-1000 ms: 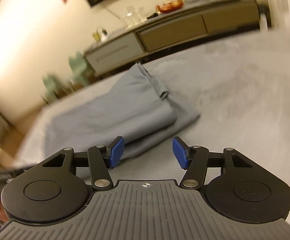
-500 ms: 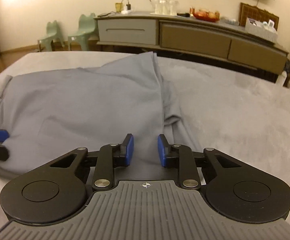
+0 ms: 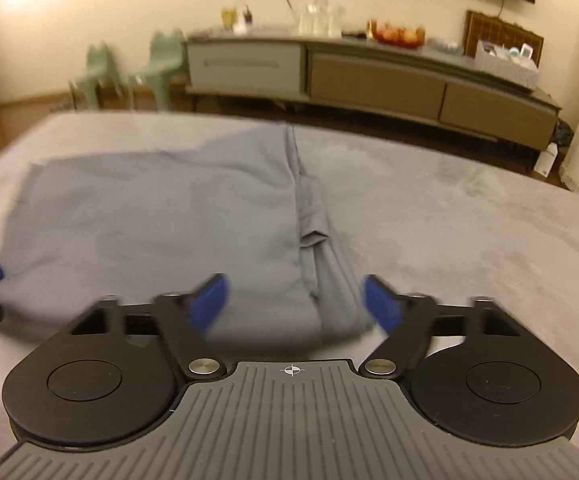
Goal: Fold clothes
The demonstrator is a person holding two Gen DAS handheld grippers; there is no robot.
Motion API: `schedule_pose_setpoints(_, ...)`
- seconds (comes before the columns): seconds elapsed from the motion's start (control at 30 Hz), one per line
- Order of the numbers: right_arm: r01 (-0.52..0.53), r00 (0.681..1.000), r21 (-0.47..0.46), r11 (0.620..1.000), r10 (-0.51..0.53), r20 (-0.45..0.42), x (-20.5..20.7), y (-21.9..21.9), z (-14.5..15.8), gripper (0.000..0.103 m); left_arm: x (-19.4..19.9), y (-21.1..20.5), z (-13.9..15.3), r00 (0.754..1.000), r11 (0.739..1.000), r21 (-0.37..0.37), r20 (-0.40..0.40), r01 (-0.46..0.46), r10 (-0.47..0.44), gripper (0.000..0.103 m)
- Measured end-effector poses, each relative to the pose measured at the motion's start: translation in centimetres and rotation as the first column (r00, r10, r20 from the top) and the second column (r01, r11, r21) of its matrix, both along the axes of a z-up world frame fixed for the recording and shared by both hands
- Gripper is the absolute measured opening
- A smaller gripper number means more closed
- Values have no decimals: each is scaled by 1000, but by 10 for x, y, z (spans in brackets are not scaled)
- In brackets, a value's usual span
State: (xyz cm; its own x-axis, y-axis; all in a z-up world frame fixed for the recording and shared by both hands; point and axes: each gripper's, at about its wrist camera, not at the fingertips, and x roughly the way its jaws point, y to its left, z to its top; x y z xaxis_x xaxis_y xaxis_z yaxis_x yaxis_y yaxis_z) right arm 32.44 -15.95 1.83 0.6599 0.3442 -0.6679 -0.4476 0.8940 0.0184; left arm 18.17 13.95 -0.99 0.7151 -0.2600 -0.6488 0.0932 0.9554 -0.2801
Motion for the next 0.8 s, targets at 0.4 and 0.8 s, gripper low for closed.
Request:
schedule_pose_setpoints(0.4, 75, 994, 93, 993, -82, 68, 8, 8, -20, 85, 25, 39, -35, 980, 979, 111, -88, -170, 180, 84)
schedule_pose_setpoints(0.8, 70, 998, 61, 996, -69, -17, -11, 25, 0, 87, -1, 52, -10, 978, 980, 45, -76, -192, 195, 93)
